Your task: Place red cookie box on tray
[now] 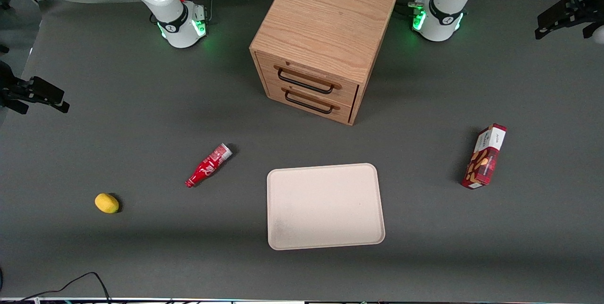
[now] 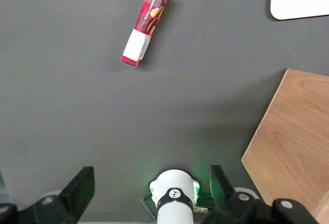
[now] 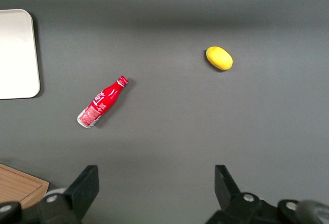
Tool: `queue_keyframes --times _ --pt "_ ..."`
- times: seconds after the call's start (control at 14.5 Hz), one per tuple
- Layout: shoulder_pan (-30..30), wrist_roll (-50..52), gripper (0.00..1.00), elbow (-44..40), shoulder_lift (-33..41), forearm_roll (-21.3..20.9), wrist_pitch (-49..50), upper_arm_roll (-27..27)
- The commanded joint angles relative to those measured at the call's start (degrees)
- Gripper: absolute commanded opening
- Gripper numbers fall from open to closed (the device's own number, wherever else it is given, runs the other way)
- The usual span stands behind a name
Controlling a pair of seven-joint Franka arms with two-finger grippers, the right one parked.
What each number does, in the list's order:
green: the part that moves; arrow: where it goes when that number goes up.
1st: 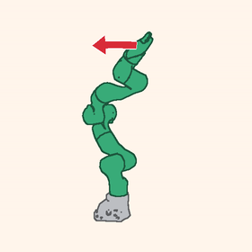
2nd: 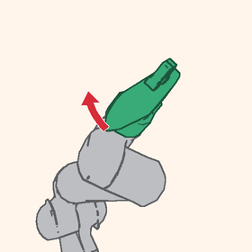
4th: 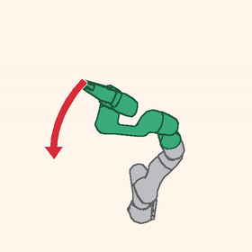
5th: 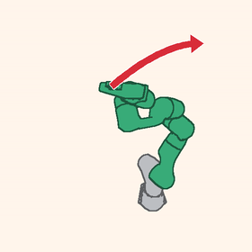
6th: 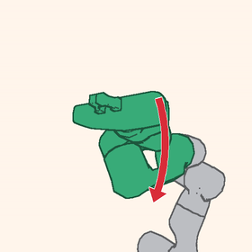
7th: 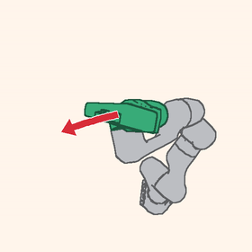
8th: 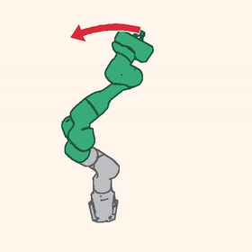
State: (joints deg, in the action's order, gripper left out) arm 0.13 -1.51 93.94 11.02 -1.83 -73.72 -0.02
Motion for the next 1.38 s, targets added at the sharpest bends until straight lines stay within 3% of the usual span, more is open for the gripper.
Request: queue_keyframes --times 0.0,0.69,0.9,1.31 --pt "0.04 0.55 1.00 -0.78 -0.30 -0.73 0.41 -1.03" --pt "-0.05 1.34 1.00 -1.65 -0.56 -0.72 0.42 -1.30" --pt "-0.13 -0.42 1.00 -6.37 -3.27 -1.07 0.68 -1.13" --pt "-0.13 -14.72 1.00 -9.04 -9.24 -1.16 -0.89 5.36"
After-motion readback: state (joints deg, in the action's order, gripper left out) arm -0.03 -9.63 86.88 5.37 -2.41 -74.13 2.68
